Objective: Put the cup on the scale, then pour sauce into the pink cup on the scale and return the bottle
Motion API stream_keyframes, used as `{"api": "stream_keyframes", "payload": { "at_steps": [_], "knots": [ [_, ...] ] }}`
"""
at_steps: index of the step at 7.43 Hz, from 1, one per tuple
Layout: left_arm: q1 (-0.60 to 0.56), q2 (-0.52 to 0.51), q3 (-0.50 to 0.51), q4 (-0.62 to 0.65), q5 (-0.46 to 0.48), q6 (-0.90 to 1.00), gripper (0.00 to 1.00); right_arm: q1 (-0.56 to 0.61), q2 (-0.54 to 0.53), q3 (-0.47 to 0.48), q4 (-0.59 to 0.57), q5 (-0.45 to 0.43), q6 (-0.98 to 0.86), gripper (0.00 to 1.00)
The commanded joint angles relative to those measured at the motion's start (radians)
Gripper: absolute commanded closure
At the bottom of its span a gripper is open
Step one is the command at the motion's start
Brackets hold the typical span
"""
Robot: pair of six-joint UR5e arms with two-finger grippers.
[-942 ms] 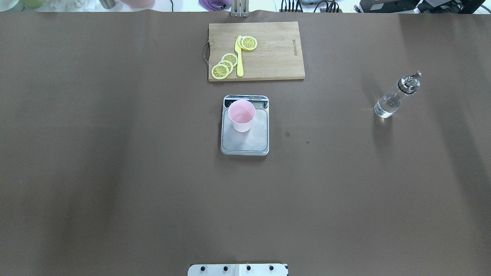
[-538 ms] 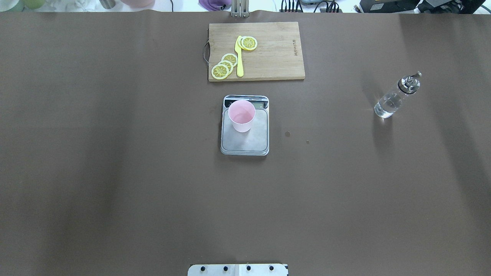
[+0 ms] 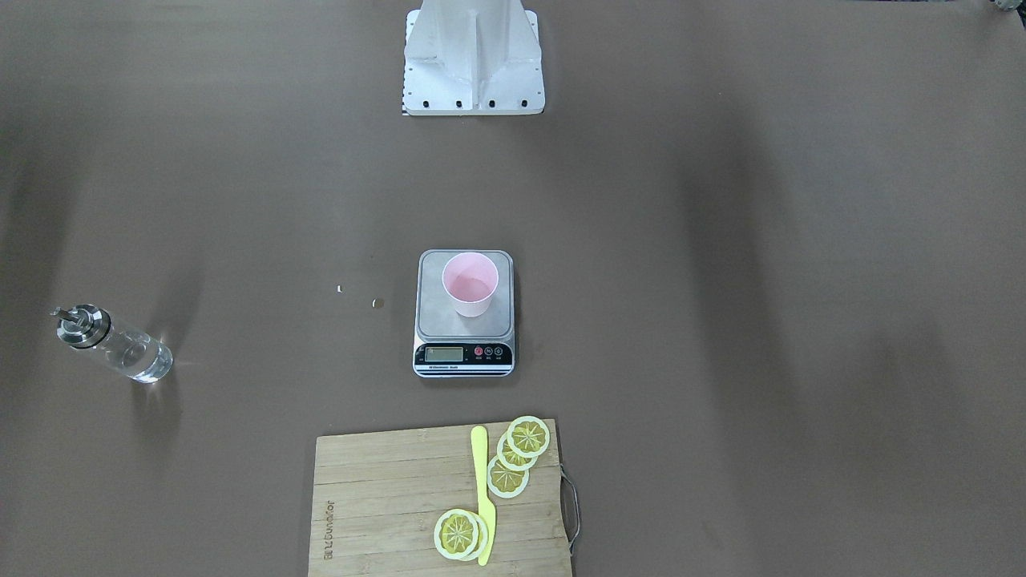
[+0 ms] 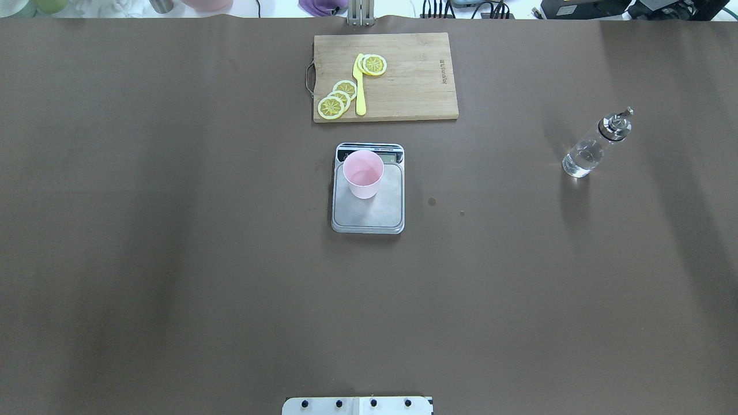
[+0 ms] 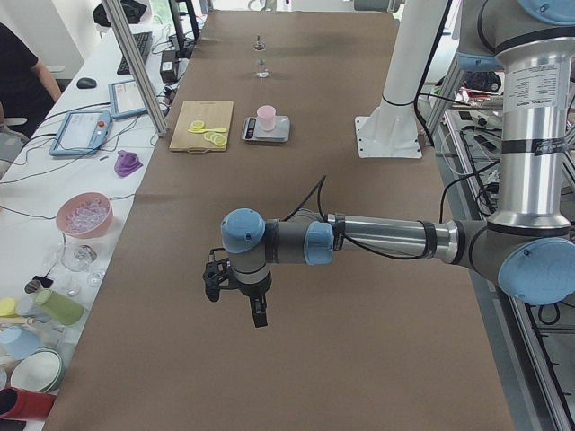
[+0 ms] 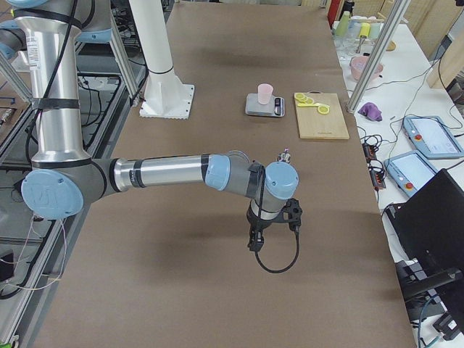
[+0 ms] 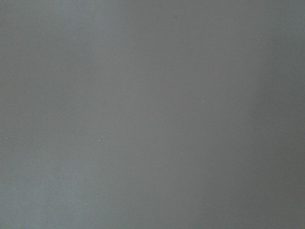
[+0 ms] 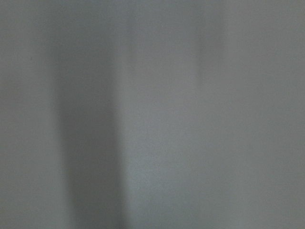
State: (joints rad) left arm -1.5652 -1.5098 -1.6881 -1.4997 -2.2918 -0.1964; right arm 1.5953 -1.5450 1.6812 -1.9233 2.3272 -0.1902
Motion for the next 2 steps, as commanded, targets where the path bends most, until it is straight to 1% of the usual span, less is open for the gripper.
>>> {"api": "stream_keyframes", "payload": {
  "at_steps": [1,2],
  "knots": [
    [0.001,-0.004,0.007,-0.001,0.000,0.000,0.01,0.000,0.006,0.002,0.000,0.000,0.000,0.00],
    [0.001,-0.013,0.019,-0.001,0.000,0.000,0.01,0.000,0.009,0.002,0.000,0.000,0.000,0.00]
  ]
}}
